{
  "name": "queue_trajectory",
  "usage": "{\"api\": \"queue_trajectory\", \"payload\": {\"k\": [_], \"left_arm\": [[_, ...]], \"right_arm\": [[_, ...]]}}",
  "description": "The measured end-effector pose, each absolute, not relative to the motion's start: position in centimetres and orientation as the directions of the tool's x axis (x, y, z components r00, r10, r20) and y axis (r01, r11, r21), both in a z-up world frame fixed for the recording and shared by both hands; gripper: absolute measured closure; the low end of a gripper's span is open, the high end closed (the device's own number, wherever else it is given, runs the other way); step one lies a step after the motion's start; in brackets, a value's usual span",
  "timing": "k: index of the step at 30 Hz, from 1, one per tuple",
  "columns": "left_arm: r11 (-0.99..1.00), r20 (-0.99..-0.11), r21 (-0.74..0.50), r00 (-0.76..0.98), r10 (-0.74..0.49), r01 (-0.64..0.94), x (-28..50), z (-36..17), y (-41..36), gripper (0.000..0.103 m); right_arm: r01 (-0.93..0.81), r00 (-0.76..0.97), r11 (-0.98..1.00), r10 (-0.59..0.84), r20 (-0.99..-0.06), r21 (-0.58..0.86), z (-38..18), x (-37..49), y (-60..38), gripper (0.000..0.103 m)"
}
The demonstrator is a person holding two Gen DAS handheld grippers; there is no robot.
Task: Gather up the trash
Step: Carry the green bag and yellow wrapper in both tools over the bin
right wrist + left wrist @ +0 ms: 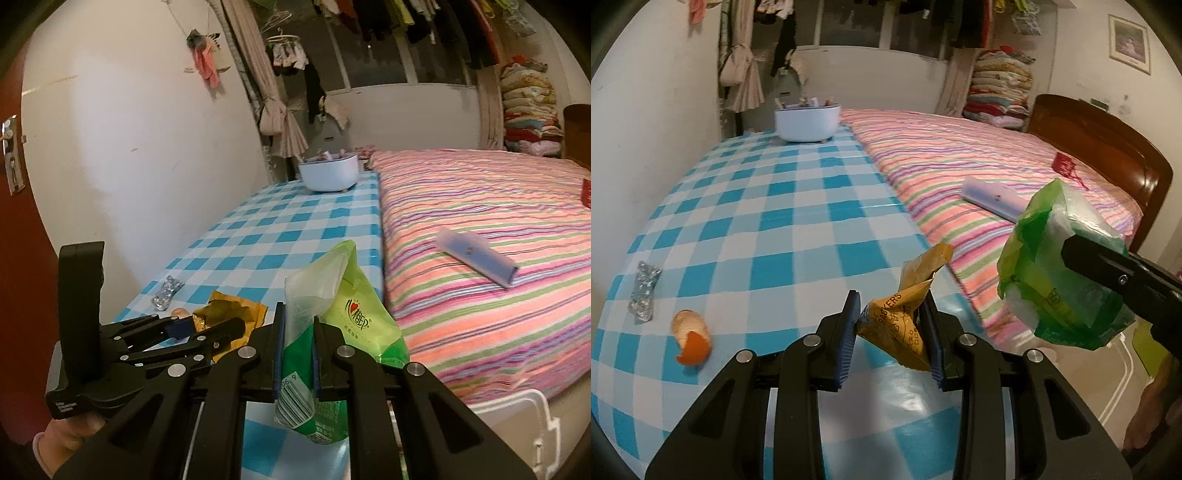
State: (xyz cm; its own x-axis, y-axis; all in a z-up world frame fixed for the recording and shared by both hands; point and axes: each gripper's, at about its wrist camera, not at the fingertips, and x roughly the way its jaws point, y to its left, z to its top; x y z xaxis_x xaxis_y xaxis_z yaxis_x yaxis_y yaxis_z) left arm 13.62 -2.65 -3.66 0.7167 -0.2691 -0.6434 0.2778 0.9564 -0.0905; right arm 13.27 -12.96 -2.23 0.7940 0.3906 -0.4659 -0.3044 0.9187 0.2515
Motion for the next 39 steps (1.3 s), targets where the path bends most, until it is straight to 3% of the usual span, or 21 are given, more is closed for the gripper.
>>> {"api": "queue_trajectory", "payload": {"k": [21, 23, 25, 27, 36, 39], "left_arm": [[0.900, -0.643, -0.063, 0.673, -0.367, 0.431, 11.3, -3.8, -9.8, 0.070], [0.897, -0.646, -0.057, 0.669, -0.368, 0.439, 11.1, -4.0, -10.3, 0.070], [0.894, -0.653, -0.053, 0.662, -0.369, 0.446, 11.1, -4.3, -10.7, 0.070], [0.890, -0.654, -0.051, 0.658, -0.372, 0.453, 11.0, -4.4, -11.1, 0.070], [0.874, -0.658, -0.041, 0.646, -0.387, 0.483, 10.5, -4.5, -12.5, 0.070], [0.875, -0.658, -0.037, 0.647, -0.386, 0.483, 10.4, -4.5, -12.5, 0.070]], "right_arm": [[-0.117, 0.856, 0.960, 0.227, -0.465, 0.254, -2.9, 6.7, -22.2, 0.089], [-0.104, 0.860, 0.955, 0.226, -0.457, 0.277, -2.9, 6.4, -23.0, 0.080], [-0.082, 0.871, 0.952, 0.212, -0.444, 0.293, -2.9, 6.0, -23.7, 0.054], [-0.075, 0.881, 0.949, 0.207, -0.425, 0.307, -2.6, 5.8, -24.1, 0.047], [-0.054, 0.899, 0.936, 0.197, -0.391, 0.349, -2.3, 5.3, -25.2, 0.046], [-0.002, 0.905, 0.978, 0.090, -0.416, 0.207, -1.9, 5.2, -24.2, 0.046]]}}
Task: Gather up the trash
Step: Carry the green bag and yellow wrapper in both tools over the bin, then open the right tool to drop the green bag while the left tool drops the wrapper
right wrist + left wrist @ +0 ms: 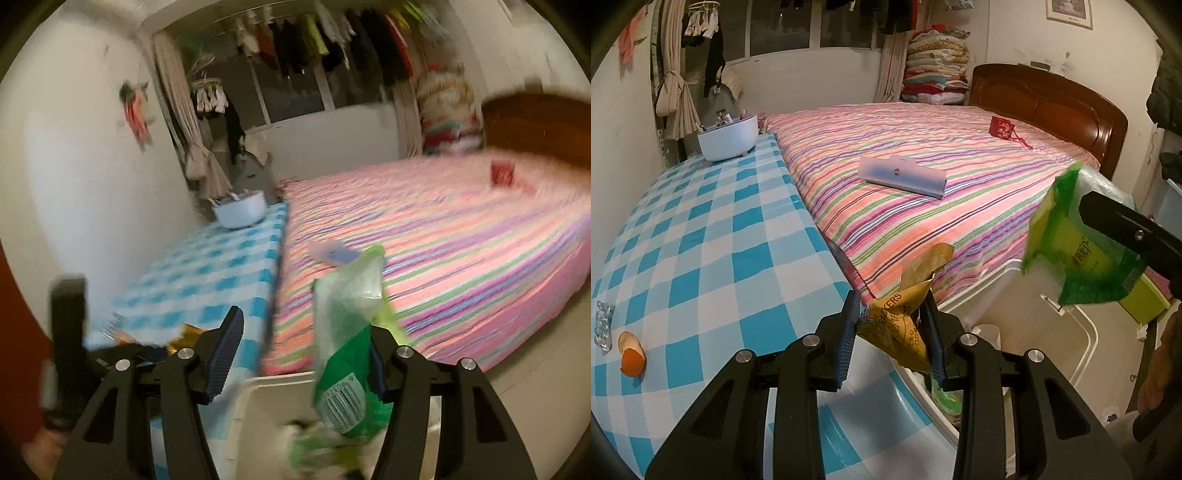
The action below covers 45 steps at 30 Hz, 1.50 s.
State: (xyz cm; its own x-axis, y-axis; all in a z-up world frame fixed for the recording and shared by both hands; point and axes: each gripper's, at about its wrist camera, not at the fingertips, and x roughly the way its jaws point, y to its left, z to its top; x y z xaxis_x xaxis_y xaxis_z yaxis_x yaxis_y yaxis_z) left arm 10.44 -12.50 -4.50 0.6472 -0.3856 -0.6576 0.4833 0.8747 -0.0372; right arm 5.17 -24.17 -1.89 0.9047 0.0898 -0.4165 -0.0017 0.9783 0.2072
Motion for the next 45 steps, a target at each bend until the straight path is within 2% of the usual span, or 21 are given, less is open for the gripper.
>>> {"api": "queue_trajectory", "payload": {"k": [3, 6, 9, 12, 15, 17, 18, 21, 26, 35, 40, 41, 42, 44, 45], "left_arm": [[0.878, -0.659, -0.038, 0.648, -0.381, 0.477, 10.6, -4.6, -12.5, 0.070], [0.878, -0.659, -0.038, 0.649, -0.380, 0.476, 10.6, -4.6, -12.5, 0.070], [0.879, -0.659, -0.037, 0.649, -0.379, 0.476, 10.7, -4.7, -12.6, 0.070], [0.877, -0.663, -0.038, 0.645, -0.381, 0.479, 10.8, -4.8, -12.8, 0.070], [0.876, -0.661, -0.034, 0.647, -0.380, 0.480, 10.8, -4.9, -12.9, 0.070], [0.876, -0.661, -0.035, 0.647, -0.381, 0.480, 10.8, -4.9, -12.9, 0.070], [0.877, -0.661, -0.034, 0.648, -0.379, 0.479, 10.8, -4.9, -12.9, 0.070], [0.876, -0.665, -0.034, 0.643, -0.379, 0.481, 10.8, -5.1, -13.2, 0.070], [0.873, -0.665, -0.039, 0.640, -0.386, 0.485, 10.8, -5.1, -13.3, 0.070], [0.840, -0.663, -0.039, 0.615, -0.427, 0.541, 9.4, -5.2, -15.2, 0.068], [0.813, -0.665, -0.034, 0.595, -0.452, 0.581, 8.6, -5.5, -16.5, 0.062], [0.809, -0.663, -0.029, 0.594, -0.456, 0.588, 8.4, -5.4, -16.6, 0.056], [0.803, -0.660, -0.026, 0.593, -0.461, 0.596, 8.3, -5.4, -16.8, 0.044], [0.803, -0.647, -0.021, 0.604, -0.465, 0.596, 8.1, -5.1, -16.7, 0.031], [0.804, -0.636, -0.018, 0.613, -0.468, 0.595, 8.0, -5.0, -16.7, 0.029]], "right_arm": [[-0.024, 0.899, 0.965, 0.136, -0.417, 0.263, -2.2, 5.4, -24.5, 0.046], [0.027, 0.885, 0.984, 0.060, -0.461, 0.179, -2.5, 5.9, -24.1, 0.046], [0.012, 0.884, 0.977, 0.089, -0.458, 0.212, -2.6, 5.9, -24.4, 0.046], [0.061, 0.877, 0.993, -0.007, -0.480, 0.098, -2.7, 5.9, -23.7, 0.046], [0.049, 0.888, 0.984, 0.037, -0.459, 0.174, -2.6, 5.6, -24.7, 0.046], [0.075, 0.896, 0.993, -0.026, -0.444, 0.094, -2.2, 5.4, -24.3, 0.046], [0.071, 0.882, 0.994, -0.025, -0.471, 0.080, -2.5, 5.7, -24.2, 0.046], [0.036, 0.859, 0.979, 0.074, -0.507, 0.202, -3.4, 6.4, -25.2, 0.046], [0.049, 0.887, 0.955, 0.093, -0.451, 0.293, -2.7, 5.6, -26.8, 0.046], [0.079, 0.915, 0.948, 0.053, -0.399, 0.308, -2.0, 4.9, -27.3, 0.046], [0.085, 0.926, 0.946, 0.041, -0.375, 0.313, -1.7, 4.5, -27.4, 0.046], [0.089, 0.926, 0.946, 0.036, -0.375, 0.311, -1.7, 4.5, -27.5, 0.046], [0.093, 0.928, 0.946, 0.031, -0.371, 0.312, -1.7, 4.4, -27.5, 0.046], [0.090, 0.930, 0.944, 0.035, -0.366, 0.318, -1.7, 4.4, -27.5, 0.046], [0.092, 0.930, 0.945, 0.031, -0.366, 0.315, -1.7, 4.4, -27.5, 0.046]]}}
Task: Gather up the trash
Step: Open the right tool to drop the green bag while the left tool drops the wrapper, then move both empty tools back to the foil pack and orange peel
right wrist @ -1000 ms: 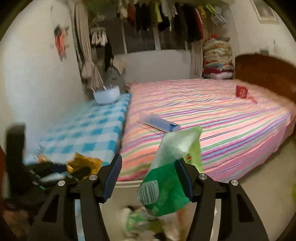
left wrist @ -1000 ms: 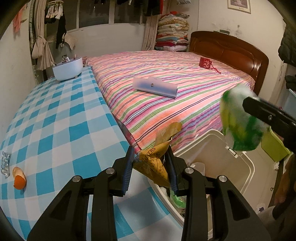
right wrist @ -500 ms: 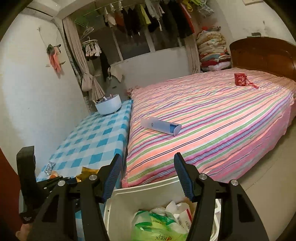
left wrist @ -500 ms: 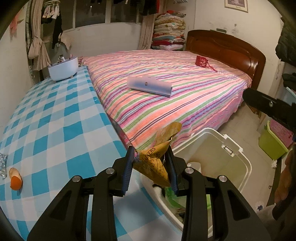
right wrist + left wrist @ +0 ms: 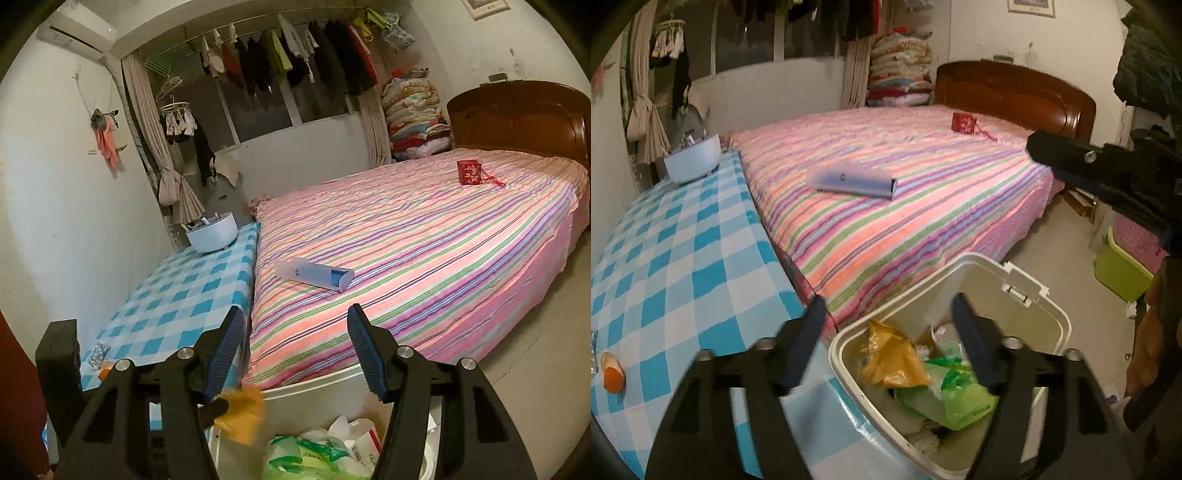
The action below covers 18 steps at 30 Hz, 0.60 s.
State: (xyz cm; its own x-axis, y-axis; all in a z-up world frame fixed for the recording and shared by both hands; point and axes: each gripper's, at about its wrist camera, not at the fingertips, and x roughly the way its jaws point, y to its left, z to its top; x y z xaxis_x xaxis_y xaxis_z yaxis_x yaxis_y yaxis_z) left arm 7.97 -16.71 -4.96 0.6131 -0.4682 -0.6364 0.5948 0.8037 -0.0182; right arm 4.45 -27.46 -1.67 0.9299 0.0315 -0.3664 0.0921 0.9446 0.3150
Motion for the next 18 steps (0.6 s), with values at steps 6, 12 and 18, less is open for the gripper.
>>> {"api": "queue_trajectory", "payload": {"k": [6, 12, 18], "left_arm": [[0.831, -0.590, 0.003, 0.672, -0.448, 0.556, 8.3, -3.6, -15.2, 0.024], [0.890, -0.578, -0.043, 0.715, -0.394, 0.455, 10.5, -3.2, -10.0, 0.024], [0.941, -0.587, -0.091, 0.745, -0.316, 0.327, 12.7, -3.1, -3.1, 0.024]], "right_arm": [[0.087, 0.936, 0.939, 0.038, -0.350, 0.334, -1.6, 4.3, -27.5, 0.046], [0.044, 0.938, 0.935, 0.083, -0.338, 0.351, -1.2, 5.2, -26.1, 0.046], [-0.019, 0.921, 0.942, 0.147, -0.360, 0.335, -1.4, 7.4, -22.6, 0.046]]}}
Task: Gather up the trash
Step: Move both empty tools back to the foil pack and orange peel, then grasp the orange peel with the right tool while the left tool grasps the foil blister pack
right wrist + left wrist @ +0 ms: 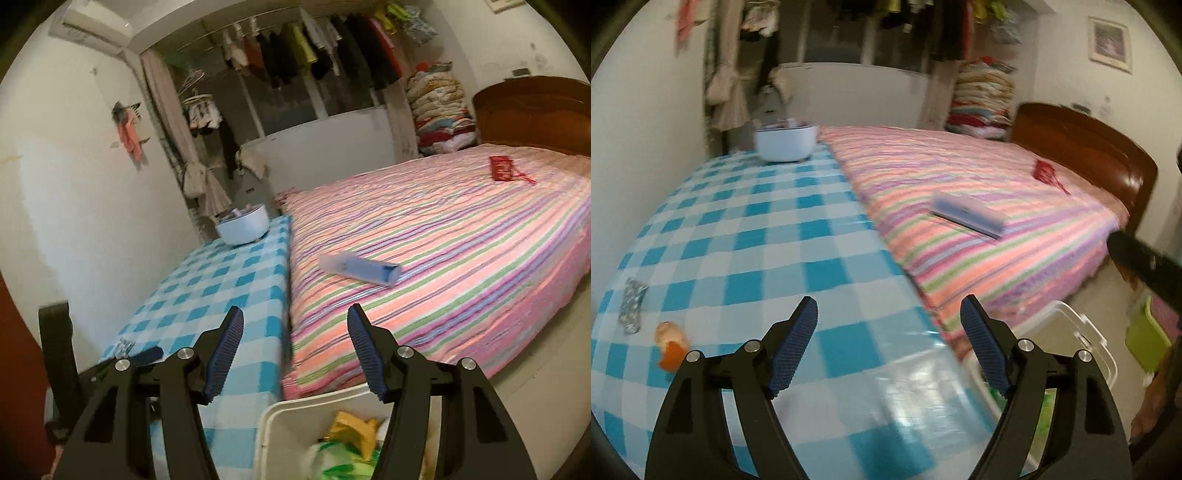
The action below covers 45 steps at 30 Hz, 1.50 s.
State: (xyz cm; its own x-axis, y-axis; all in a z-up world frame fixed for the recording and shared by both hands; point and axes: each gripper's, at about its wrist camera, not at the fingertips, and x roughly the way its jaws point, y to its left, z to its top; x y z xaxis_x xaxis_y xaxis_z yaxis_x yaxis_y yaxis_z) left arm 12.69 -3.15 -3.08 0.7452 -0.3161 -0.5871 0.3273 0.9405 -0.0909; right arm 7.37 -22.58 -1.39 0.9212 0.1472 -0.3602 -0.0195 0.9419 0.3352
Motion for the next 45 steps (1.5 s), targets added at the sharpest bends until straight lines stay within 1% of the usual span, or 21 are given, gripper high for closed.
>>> {"api": "queue_trajectory", "payload": {"k": [4, 12, 21, 27, 31, 37, 45], "left_arm": [[0.961, -0.586, -0.119, 0.764, -0.270, 0.249, 13.2, -2.2, 1.2, 0.024], [0.985, -0.602, -0.141, 0.781, -0.166, 0.101, 13.9, -2.9, 8.8, 0.024], [0.990, -0.598, -0.137, 0.800, -0.056, -0.032, 14.2, -2.3, 16.9, 0.024], [0.979, -0.598, -0.177, 0.801, -0.022, -0.105, 14.5, -2.4, 21.8, 0.024], [0.968, -0.622, -0.209, 0.783, -0.022, -0.139, 15.3, -3.7, 24.1, 0.024], [0.966, -0.650, -0.193, 0.760, 0.003, -0.169, 17.6, -5.1, 26.5, 0.024], [0.949, -0.715, -0.246, 0.698, -0.040, -0.198, 20.7, -8.2, 29.5, 0.024]], "right_arm": [[-0.084, 0.901, 0.940, 0.213, -0.377, 0.332, -1.6, 9.0, -19.2, 0.046], [-0.203, 0.848, 0.927, 0.327, -0.416, 0.316, -2.4, 11.7, -11.9, 0.046], [-0.304, 0.778, 0.901, 0.422, -0.466, 0.309, -3.5, 14.4, -4.3, 0.046], [-0.362, 0.716, 0.879, 0.476, -0.510, 0.311, -4.6, 16.2, 0.8, 0.046], [-0.405, 0.670, 0.864, 0.503, -0.546, 0.299, -5.4, 17.3, 4.0, 0.046], [-0.457, 0.598, 0.841, 0.532, -0.600, 0.290, -6.9, 19.0, 8.3, 0.046], [-0.459, 0.539, 0.845, 0.511, -0.670, 0.274, -9.2, 21.5, 12.1, 0.046]]}}
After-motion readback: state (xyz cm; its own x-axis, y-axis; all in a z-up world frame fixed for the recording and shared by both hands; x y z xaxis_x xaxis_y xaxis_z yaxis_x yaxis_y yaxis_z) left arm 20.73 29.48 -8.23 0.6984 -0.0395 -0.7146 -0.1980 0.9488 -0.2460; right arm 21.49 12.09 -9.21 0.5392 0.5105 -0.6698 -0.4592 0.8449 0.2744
